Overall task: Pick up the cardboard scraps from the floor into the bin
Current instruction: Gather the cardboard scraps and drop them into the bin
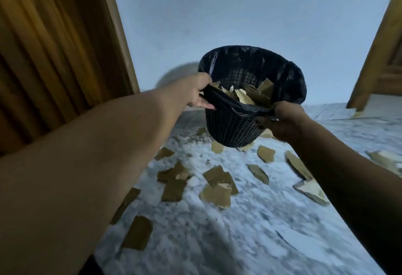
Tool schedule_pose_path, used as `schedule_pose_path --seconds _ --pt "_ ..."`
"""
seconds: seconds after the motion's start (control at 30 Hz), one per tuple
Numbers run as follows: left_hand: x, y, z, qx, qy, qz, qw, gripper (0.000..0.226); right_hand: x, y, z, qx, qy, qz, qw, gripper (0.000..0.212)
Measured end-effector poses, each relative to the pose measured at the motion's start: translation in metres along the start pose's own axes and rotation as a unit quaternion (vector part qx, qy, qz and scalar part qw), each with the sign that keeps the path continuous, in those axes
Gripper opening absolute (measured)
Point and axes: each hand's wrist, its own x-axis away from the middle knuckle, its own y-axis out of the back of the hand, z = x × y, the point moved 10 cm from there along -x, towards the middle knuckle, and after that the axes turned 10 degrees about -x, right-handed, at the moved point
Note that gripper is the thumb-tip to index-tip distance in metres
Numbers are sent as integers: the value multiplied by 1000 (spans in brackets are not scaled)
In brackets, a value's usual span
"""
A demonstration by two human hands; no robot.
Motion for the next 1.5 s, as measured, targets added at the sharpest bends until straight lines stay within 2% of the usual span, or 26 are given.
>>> schedule_pose_path --seconds 0.1,0.2,0.37,0.43,0.53,0.67,0.77,0.93,1.03,1.13,1.2,1.37,1.43,1.5 --pt "-26 19 -4 14 -24 24 999 14 -15 -22 -8 5 -8 -13 1000 44" --pt "-66 44 12 56 -31 21 998 17 -27 -49 -20 36 4 -48 998 42" --pt "-132 78 62 192 -12 -2 981 23 -50 -93 -53 49 34 -150 987 23" --pt "-149 89 81 238 -9 -15 971 22 -61 -115 -74 53 35 -161 985 16" --pt "-182 110 115 276 0 -56 960 18 -85 -149 -116 76 13 -124 989 26" --pt "-221 139 166 292 12 -74 953 25 -114 -184 -182 77 -38 -25 996 20" --pt "-240 159 202 282 24 -63 957 34 -132 -200 -226 17 -57 0 998 28" --pt "-259 181 245 307 44 -85 947 35 -155 -224 -278 12 -82 -7 997 30" --pt "-261 188 248 292 39 -113 949 37 -166 -233 -284 14 -73 -1 997 25" --pt "-259 192 235 262 28 -124 957 29 -176 -239 -278 0 -40 37 999 45" --pt "-259 197 225 257 20 -133 957 28 -179 -249 -275 3 -28 90 996 46" --pt "-256 201 229 235 24 -131 963 17 -185 -245 -279 81 -32 131 988 68" --pt "-252 203 232 199 22 -124 972 17 -179 -240 -278 94 -24 135 986 66" --pt "-246 206 234 104 25 -133 985 13 -167 -228 -284 133 -1 120 984 59"
